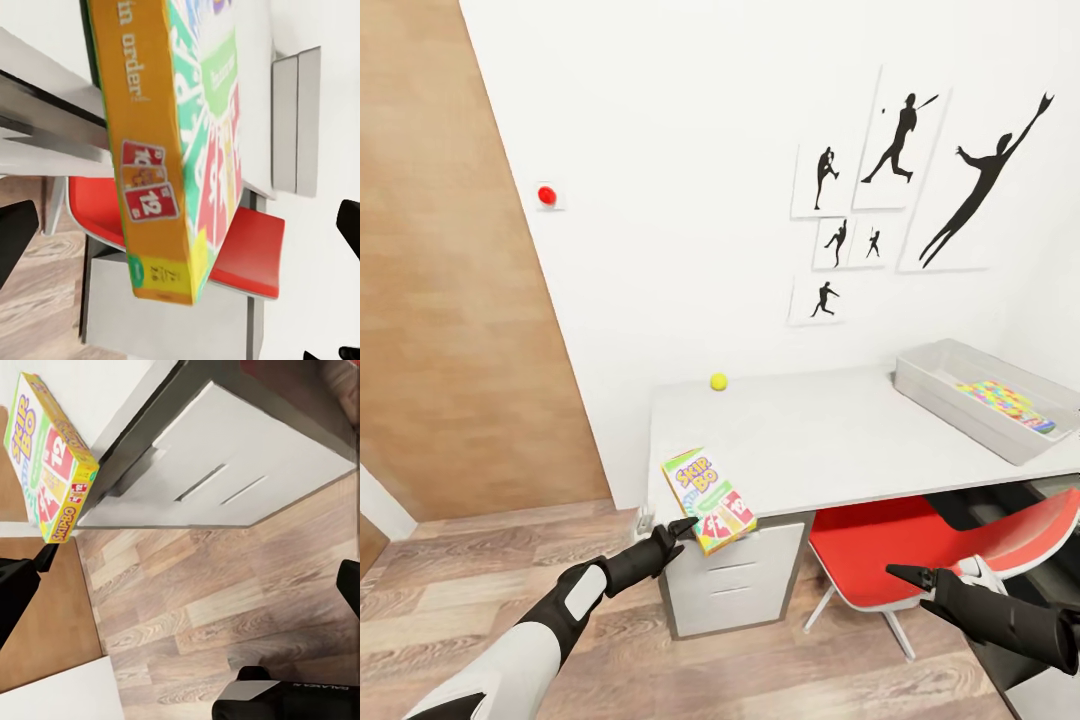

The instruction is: Put all the toys in the child's room - the three board games (two on the bed and one on the table), the two jigsaw puzzles on the table, and the tennis ball on the table - inside the toy box on the table in the child's room.

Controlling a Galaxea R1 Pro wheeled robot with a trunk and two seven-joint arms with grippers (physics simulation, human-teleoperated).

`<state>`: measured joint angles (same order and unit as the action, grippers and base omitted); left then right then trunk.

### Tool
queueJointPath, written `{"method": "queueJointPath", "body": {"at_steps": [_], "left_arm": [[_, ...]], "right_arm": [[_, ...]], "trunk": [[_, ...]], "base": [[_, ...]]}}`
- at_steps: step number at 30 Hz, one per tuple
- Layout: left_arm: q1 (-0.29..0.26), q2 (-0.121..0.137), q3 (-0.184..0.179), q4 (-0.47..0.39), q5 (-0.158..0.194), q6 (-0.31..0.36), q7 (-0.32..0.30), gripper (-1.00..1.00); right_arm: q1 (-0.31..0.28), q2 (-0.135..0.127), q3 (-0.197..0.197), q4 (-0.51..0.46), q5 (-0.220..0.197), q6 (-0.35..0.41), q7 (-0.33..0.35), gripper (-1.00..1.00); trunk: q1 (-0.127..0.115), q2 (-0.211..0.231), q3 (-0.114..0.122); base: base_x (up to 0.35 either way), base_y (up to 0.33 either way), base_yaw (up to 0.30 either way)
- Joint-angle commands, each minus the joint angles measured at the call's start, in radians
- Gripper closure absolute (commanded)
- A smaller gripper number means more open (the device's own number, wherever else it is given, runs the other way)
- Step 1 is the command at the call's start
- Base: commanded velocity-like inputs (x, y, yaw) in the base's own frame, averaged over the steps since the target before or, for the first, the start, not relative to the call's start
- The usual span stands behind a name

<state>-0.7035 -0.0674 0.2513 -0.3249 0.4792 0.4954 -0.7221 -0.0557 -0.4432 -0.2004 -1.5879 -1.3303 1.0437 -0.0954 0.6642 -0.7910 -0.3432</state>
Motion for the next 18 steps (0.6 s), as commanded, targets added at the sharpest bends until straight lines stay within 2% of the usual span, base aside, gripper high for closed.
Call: {"method": "queueJointPath", "body": {"at_steps": [1, 6, 18], "left_arm": [[-0.001, -0.001, 0.003, 0.0, 0.004, 0.008, 0.0, -1.0], [-0.001, -0.001, 0.003, 0.0, 0.004, 0.008, 0.0, -1.0], [-0.001, -0.001, 0.003, 0.0, 0.004, 0.007, 0.0, -1.0]], "right_arm": [[-0.001, 0.0, -0.001, 0.0, -0.01, 0.003, -0.01, -1.0], [-0.001, 0.0, -0.001, 0.0, -0.01, 0.003, -0.01, -1.0], [-0.001, 0.0, -0.001, 0.0, -0.01, 0.003, -0.01, -1.0]], "trunk": [[0.0, -0.001, -0.001], [0.0, -0.001, -0.001], [0.0, -0.001, -0.001]], "base": [[0.133, -0.215, 0.0], [0.053, -0.081, 0.0], [0.007, -0.003, 0.0]]}}
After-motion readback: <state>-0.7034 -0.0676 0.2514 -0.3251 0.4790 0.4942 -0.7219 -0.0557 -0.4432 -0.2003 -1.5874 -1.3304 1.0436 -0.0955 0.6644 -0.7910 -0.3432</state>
